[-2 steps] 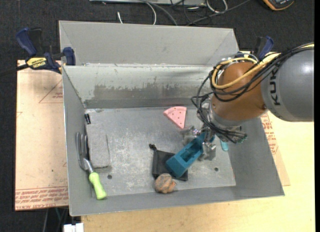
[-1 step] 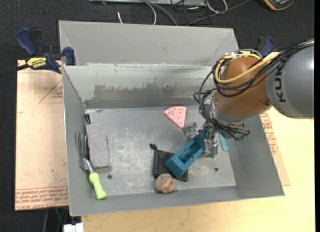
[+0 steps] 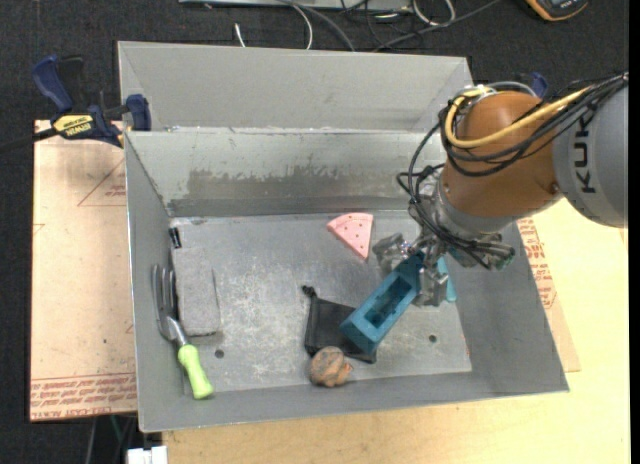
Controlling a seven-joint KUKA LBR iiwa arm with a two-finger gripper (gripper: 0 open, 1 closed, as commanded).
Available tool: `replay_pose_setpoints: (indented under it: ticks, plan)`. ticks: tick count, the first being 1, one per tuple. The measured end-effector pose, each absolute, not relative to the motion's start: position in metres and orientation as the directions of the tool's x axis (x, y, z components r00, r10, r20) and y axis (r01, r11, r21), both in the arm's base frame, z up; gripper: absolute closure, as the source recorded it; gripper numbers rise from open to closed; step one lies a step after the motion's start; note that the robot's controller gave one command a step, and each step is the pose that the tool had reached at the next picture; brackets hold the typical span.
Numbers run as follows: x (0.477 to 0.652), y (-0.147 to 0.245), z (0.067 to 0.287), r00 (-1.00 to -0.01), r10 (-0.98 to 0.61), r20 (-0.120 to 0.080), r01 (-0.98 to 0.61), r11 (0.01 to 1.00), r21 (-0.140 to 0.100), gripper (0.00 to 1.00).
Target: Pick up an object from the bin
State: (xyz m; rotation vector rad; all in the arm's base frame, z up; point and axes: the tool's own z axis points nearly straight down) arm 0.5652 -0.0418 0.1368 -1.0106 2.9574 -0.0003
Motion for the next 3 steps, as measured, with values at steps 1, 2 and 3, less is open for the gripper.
replay_pose_setpoints:
  ticks: [1,2,3]
  plan:
    - [0.566,-0.042,0.175,-0.793,-0.610,-0.017,-0.610,0.793,-0.006,1.00]
    - [0.566,-0.042,0.202,-0.794,-0.608,-0.019,-0.608,0.794,-0.007,1.00]
    - [0.566,-0.042,0.228,-0.795,-0.607,-0.017,-0.607,0.795,-0.006,1.00]
